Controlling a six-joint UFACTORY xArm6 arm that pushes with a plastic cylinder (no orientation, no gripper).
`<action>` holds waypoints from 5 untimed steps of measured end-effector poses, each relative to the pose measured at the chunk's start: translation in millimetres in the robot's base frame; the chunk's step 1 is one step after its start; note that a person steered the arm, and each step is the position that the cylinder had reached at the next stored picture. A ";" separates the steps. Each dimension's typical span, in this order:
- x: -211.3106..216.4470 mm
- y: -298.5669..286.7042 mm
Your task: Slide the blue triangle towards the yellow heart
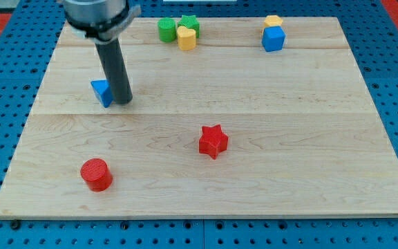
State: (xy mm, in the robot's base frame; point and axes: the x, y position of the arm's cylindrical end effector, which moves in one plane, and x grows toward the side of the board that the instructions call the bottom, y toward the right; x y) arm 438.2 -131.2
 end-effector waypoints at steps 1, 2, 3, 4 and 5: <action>21.9 -39.9; -13.1 -75.5; -65.3 -20.4; -89.6 58.0; -111.5 67.3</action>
State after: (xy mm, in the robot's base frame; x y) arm 326.6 -63.9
